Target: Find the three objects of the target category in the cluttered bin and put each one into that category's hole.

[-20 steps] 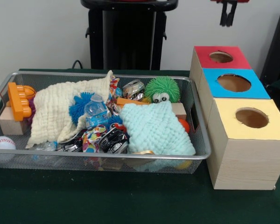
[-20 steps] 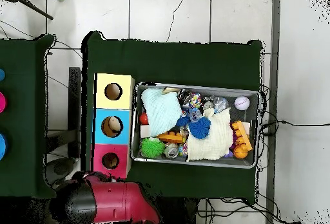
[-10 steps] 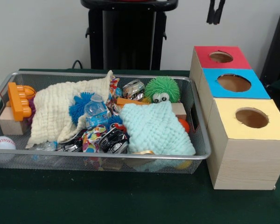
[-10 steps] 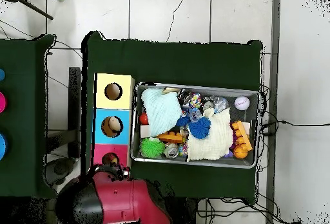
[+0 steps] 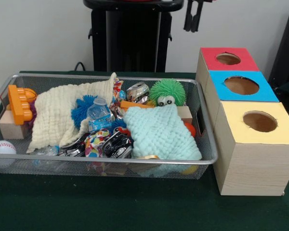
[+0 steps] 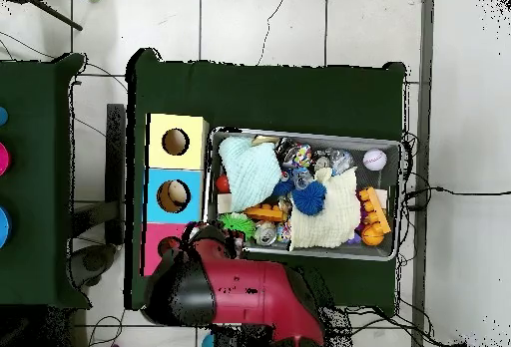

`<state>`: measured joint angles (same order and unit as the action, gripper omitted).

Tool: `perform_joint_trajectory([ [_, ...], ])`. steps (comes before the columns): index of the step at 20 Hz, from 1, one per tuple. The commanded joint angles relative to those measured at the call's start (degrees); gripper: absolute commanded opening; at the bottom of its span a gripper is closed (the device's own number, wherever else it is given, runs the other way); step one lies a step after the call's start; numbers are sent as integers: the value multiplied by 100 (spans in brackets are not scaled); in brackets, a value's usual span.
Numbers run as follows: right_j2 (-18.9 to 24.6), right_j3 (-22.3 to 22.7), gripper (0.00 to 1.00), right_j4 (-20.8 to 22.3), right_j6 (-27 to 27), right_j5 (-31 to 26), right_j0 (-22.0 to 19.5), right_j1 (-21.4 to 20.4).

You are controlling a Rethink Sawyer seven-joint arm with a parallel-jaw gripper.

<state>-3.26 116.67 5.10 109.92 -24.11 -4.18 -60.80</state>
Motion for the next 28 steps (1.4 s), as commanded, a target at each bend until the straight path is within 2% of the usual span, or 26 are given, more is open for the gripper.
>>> perform_joint_trajectory([
  [1, 830, -371, 0, 192, -459, 12, -609, -16],
  [8, 1173, -641, 0, 332, -624, -52, -1036, 34],
  [12, 1169, -1121, 0, 623, -506, 214, -1065, 455],
  [15, 1099, -1347, 0, 688, -395, 28, -1030, 525],
  [28, 1189, -1666, 0, 960, -314, -60, -1127, 714],
])
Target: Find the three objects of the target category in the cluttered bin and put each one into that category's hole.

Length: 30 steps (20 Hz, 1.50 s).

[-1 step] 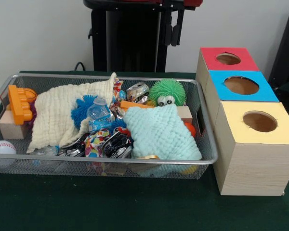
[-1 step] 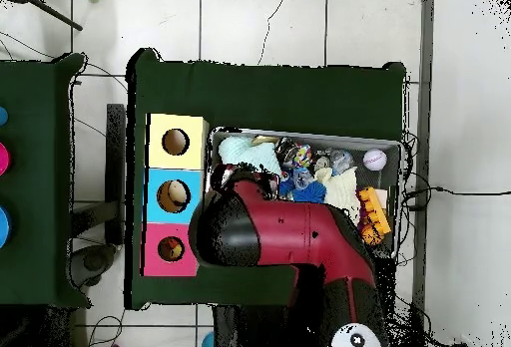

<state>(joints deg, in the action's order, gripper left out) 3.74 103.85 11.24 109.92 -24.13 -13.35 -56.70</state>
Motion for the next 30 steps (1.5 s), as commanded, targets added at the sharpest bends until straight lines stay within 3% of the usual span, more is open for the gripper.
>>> perform_joint_trajectory([
  [1, 501, -396, 0, 356, -322, -66, -228, 317],
  [6, 597, -493, 0, 400, -376, -75, -320, 413],
  [13, 590, -467, 0, 631, -228, 409, -391, 641],
  [16, 471, -680, 0, 745, -133, 436, -350, 858],
  [20, 403, -1293, 0, 701, -120, -102, -302, 1162],
  [30, 429, -1805, 0, 831, -19, 432, -280, 1697],
])
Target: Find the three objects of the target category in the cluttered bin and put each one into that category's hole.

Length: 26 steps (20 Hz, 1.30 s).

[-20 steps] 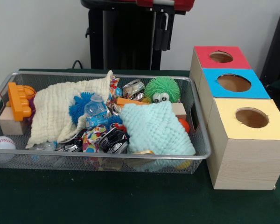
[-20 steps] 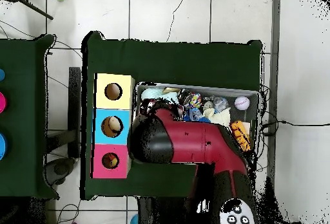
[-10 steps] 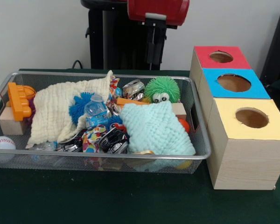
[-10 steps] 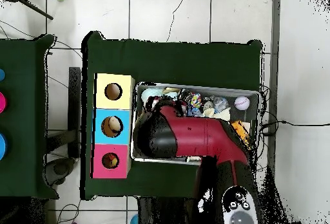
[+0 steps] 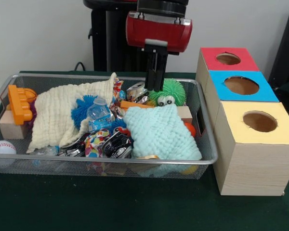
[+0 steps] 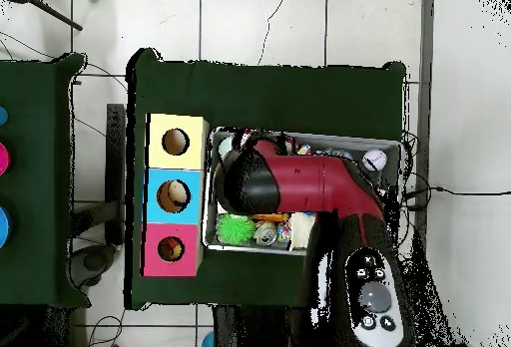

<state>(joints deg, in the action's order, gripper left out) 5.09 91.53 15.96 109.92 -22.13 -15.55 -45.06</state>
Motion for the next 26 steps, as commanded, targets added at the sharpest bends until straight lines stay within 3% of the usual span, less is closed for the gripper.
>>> perform_joint_trajectory([
  [1, 280, -447, 0, 390, -12, 292, -53, 461],
  [10, 547, -829, 0, 244, -496, -411, -176, 334],
  [20, 584, -1032, 0, 298, -347, -90, -184, 448],
  [26, 265, -1040, 0, 594, 13, 598, 17, 810],
])
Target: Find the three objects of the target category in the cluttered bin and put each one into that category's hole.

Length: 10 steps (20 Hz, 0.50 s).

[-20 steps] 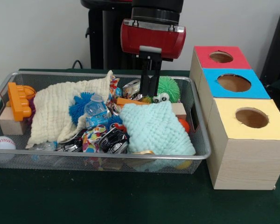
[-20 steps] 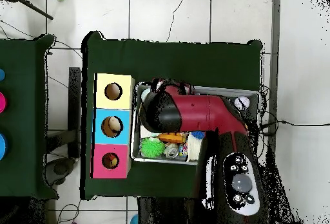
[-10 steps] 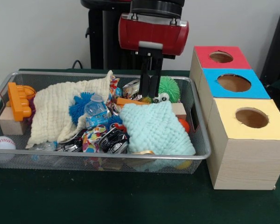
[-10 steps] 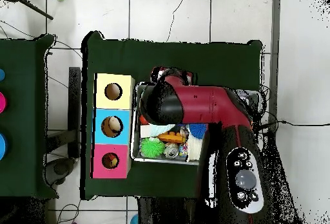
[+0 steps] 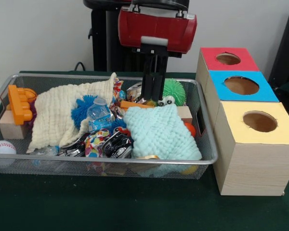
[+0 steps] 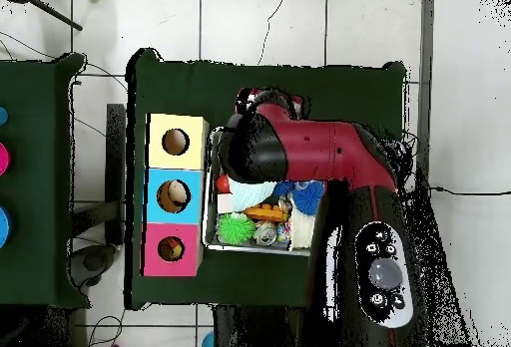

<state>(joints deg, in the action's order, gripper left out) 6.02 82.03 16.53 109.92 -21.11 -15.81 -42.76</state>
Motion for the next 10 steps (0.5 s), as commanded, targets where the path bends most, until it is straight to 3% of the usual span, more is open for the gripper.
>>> perform_joint_trajectory([
  [1, 149, -105, 0, 559, 55, 568, 55, 627],
  [10, -118, -112, 0, 609, 320, 527, 245, 906],
])
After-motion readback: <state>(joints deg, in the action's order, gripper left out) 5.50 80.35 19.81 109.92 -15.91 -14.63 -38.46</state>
